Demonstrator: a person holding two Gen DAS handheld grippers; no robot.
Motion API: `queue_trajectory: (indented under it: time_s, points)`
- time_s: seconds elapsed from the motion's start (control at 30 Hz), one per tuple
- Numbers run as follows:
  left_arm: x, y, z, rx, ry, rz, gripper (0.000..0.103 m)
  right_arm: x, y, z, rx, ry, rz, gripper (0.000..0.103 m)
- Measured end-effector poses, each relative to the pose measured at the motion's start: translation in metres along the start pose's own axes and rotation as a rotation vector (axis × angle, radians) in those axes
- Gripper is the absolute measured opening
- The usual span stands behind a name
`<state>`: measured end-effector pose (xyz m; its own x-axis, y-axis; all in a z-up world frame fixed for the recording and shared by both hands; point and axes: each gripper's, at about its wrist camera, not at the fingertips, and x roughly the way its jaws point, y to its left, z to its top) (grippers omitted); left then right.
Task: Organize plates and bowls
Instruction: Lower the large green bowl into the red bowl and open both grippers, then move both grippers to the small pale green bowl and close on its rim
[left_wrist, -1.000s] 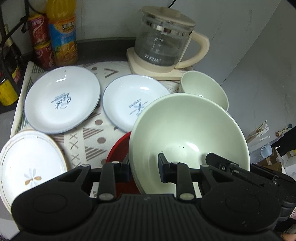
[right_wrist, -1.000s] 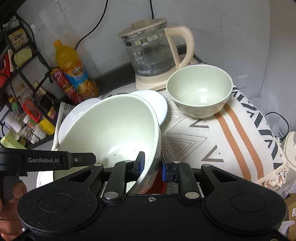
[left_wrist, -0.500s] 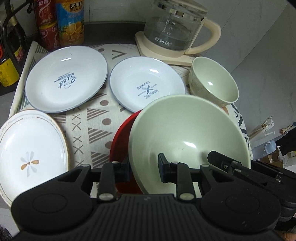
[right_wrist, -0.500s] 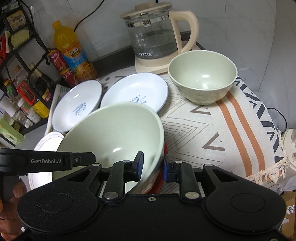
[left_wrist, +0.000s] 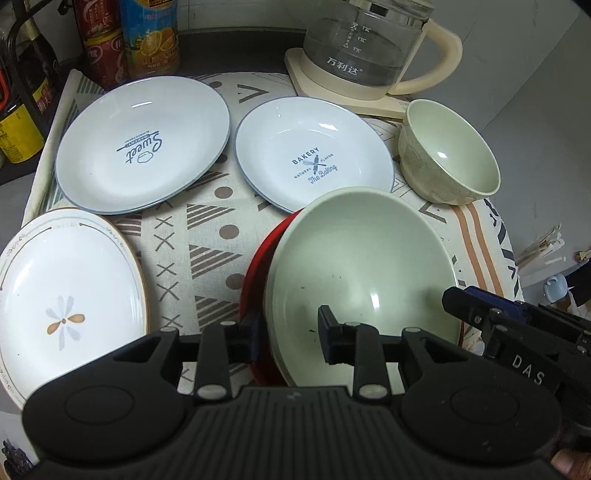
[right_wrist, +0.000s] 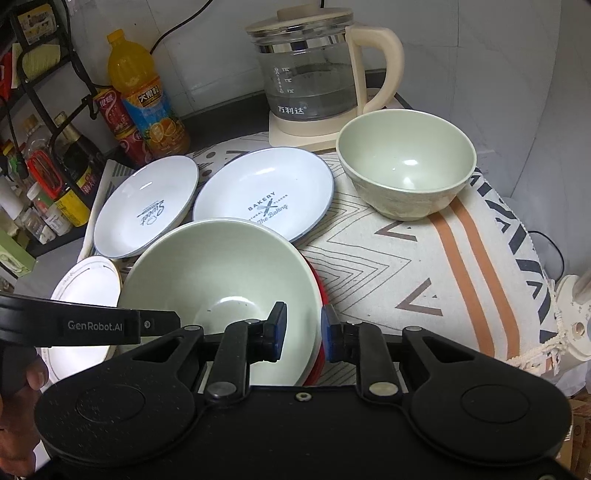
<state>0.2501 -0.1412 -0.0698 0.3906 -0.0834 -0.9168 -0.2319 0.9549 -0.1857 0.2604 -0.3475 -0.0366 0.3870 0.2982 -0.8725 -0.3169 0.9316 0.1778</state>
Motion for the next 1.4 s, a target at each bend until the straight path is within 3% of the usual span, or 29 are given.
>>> queue_trajectory:
  time_s: [0.2,0.37,0.47,0.8,0.93,1.03,1.4]
  points:
    - [-0.008,0.003,0.000,-0.011,-0.009,-0.014,0.031,-0.006,-0.006,-0.004,0.053,-0.013,0.046,0.022]
    - [-0.018,0.003,0.001,-0.003,-0.031,-0.023,0.045,-0.013,-0.014,-0.002,0.086,-0.035,0.064,0.024]
    - [-0.030,0.000,0.003,0.008,-0.081,0.012,0.060,-0.019,-0.019,0.002,0.109,-0.066,0.060,0.035]
    - [-0.041,-0.008,0.026,0.011,-0.137,0.005,0.068,-0.029,-0.035,0.013,0.156,-0.145,0.018,0.073]
    - [-0.041,-0.019,0.034,0.031,-0.157,0.003,0.081,-0.034,-0.045,0.017,0.190,-0.174,-0.003,0.087]
    - [-0.040,-0.027,0.041,0.042,-0.173,-0.003,0.082,-0.038,-0.055,0.020,0.217,-0.201,-0.038,0.099]
    - [-0.024,-0.060,0.060,0.101,-0.166,-0.056,0.083,-0.044,-0.077,0.020,0.274,-0.223,-0.109,0.100]
